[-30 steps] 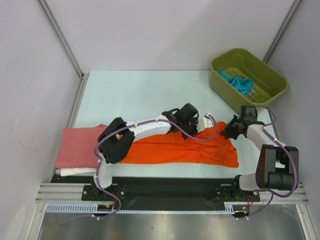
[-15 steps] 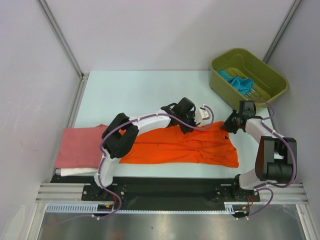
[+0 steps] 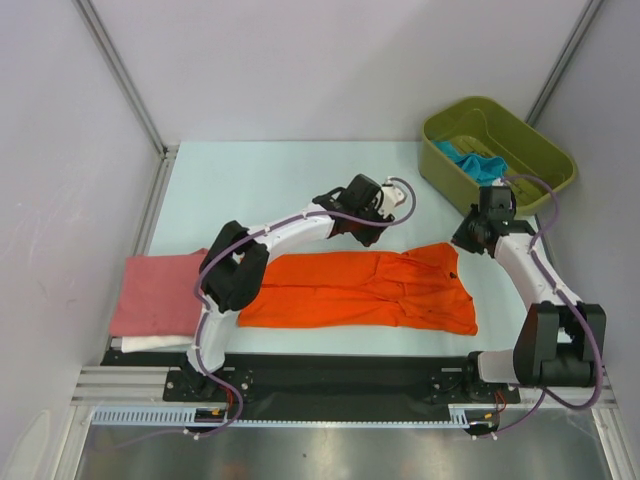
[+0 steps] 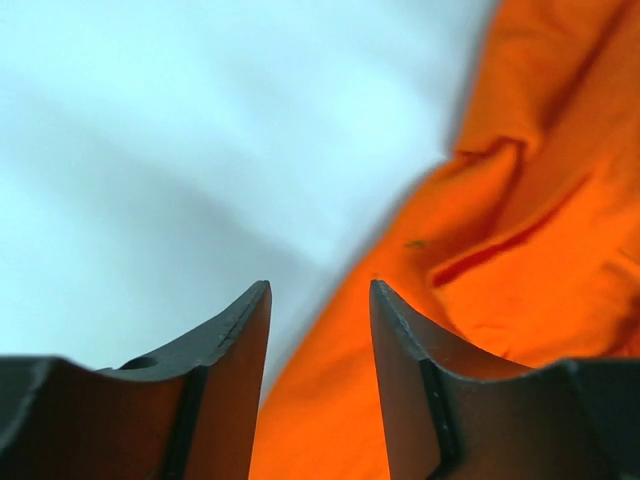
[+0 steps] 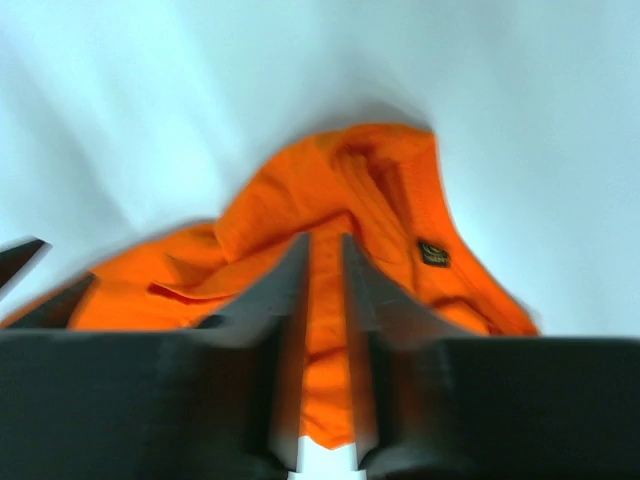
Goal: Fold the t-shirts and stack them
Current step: Fold the tshirt
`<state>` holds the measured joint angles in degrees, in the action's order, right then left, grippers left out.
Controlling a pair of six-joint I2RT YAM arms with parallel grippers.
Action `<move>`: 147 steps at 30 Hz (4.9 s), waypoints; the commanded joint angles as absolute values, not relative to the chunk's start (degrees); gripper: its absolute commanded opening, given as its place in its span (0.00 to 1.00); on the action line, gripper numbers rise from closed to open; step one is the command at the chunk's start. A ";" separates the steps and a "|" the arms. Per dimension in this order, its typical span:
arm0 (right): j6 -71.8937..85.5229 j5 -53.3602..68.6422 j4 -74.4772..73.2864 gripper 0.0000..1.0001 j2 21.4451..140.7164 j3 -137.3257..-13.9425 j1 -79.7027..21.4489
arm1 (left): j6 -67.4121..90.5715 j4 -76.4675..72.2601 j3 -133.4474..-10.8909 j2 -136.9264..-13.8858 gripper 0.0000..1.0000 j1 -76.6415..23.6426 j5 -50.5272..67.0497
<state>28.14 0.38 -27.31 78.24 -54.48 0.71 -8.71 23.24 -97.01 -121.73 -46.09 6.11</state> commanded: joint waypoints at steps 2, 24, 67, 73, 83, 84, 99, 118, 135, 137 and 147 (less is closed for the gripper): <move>27.51 1.11 -33.92 0.12 72.61 -51.52 0.62 | -5.54 25.49 -98.97 -122.26 0.49 -45.18 6.40; 25.84 1.76 -26.81 0.00 92.98 -58.79 -13.36 | -8.87 37.00 -95.90 -115.06 0.48 -37.27 7.39; 42.63 -2.37 -33.94 0.36 73.20 -34.02 11.16 | -24.17 33.84 -57.40 -98.35 0.51 -15.03 -0.44; 40.26 -2.73 -28.58 0.06 76.98 -33.84 10.73 | -25.31 34.80 -54.41 -97.65 0.03 -15.03 3.07; 34.81 -8.17 -24.08 0.00 89.29 -47.45 1.15 | -34.70 42.00 -44.04 -88.78 0.00 -15.99 9.49; 34.72 -8.35 -23.30 0.00 90.34 -48.50 1.06 | -35.76 42.71 -42.12 -87.99 0.00 -16.26 10.10; 31.73 -8.17 -23.02 0.00 119.50 -86.88 -10.81 | -41.66 46.67 -36.91 -78.93 0.00 -25.48 22.59; 34.80 -13.53 -29.72 0.00 153.46 -142.12 -15.91 | -30.24 36.39 -46.49 -87.98 0.03 -40.78 27.16; 26.82 -10.28 -18.98 0.35 150.82 -144.93 -14.85 | -28.21 42.71 -49.83 -84.47 0.46 -39.99 24.27; 26.63 -10.28 -19.16 0.40 149.51 -144.15 -14.68 | -29.09 44.03 -49.31 -83.06 0.48 -39.12 22.68; 22.68 -9.05 -24.69 0.54 142.22 -142.04 -15.03 | -30.58 47.54 -50.27 -77.79 0.55 -33.49 19.95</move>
<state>25.28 -9.10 -23.03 151.52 -142.47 -14.66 -28.60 44.91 -48.03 -81.78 -34.72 20.49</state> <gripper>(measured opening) 0.533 0.545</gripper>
